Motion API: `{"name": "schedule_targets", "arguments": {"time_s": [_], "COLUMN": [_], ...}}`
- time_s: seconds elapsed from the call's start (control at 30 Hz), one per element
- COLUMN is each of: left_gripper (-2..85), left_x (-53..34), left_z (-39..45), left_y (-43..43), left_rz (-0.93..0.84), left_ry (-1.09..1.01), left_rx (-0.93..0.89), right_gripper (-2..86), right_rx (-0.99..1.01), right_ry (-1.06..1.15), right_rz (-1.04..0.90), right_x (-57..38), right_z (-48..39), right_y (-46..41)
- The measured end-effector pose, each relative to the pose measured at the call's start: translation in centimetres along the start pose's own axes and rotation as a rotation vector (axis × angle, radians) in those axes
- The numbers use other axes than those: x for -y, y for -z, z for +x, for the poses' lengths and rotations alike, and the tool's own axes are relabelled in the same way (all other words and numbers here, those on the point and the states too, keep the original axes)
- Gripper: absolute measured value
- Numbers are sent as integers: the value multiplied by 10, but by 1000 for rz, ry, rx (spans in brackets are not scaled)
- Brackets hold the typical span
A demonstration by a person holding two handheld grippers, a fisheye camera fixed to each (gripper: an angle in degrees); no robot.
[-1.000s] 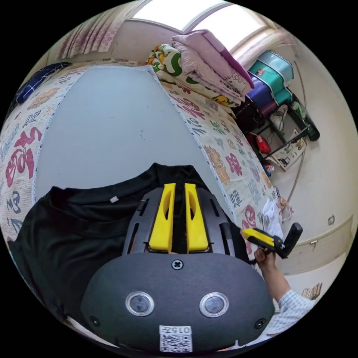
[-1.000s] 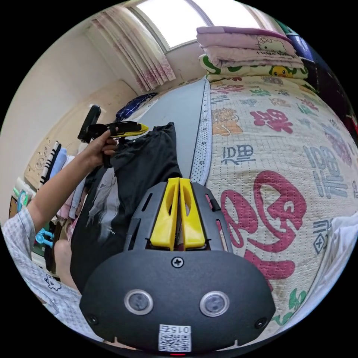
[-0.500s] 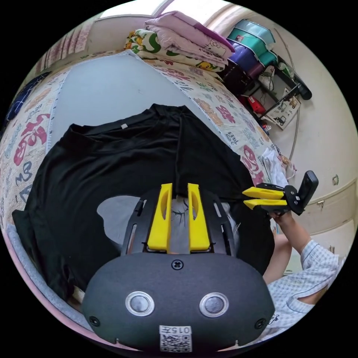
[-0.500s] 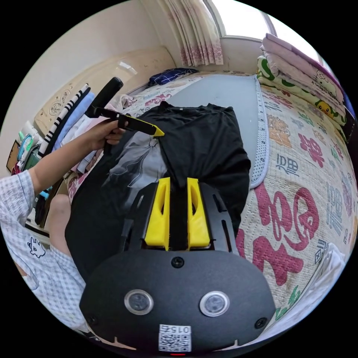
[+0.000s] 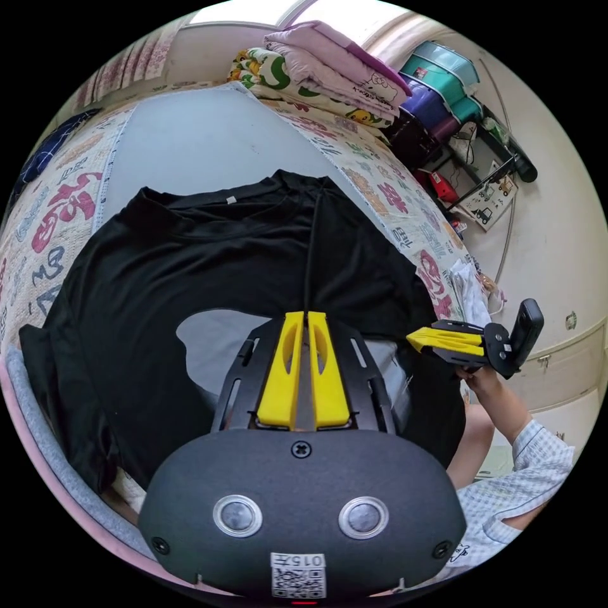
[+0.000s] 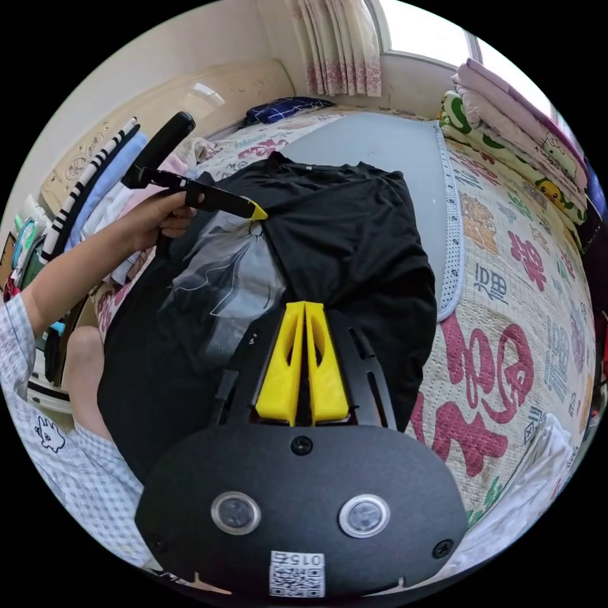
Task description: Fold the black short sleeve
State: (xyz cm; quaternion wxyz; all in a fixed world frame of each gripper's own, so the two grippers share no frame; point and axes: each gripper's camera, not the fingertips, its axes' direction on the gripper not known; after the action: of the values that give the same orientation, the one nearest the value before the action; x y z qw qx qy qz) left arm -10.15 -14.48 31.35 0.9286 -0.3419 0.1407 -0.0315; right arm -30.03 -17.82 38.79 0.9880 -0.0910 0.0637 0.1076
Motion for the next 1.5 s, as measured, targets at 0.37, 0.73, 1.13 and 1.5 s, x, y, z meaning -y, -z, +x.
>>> {"name": "schedule_targets", "arguments": {"time_s": [0.37,0.73,1.13,1.5], "left_gripper": [-1,5,28,15], "left_x": [-11,-28,-60,-89], "left_z": [4,8,147,178], "left_y": [4,8,-25,-52], "left_rz": [4,19,47,8], "left_ry": [-13,-19,-386,-365], "left_rx": [37,45,-64,-22], "right_gripper": [52,8,73,18], "right_rx": [33,61,-148,-182], "right_ry": [-11,40,-203,-293], "right_rz": [1,8,82,92], "right_x": [-31,-58,-53,-77], "right_z": [39,76,223,289], "right_y": [-39,-76,-121,-185]}}
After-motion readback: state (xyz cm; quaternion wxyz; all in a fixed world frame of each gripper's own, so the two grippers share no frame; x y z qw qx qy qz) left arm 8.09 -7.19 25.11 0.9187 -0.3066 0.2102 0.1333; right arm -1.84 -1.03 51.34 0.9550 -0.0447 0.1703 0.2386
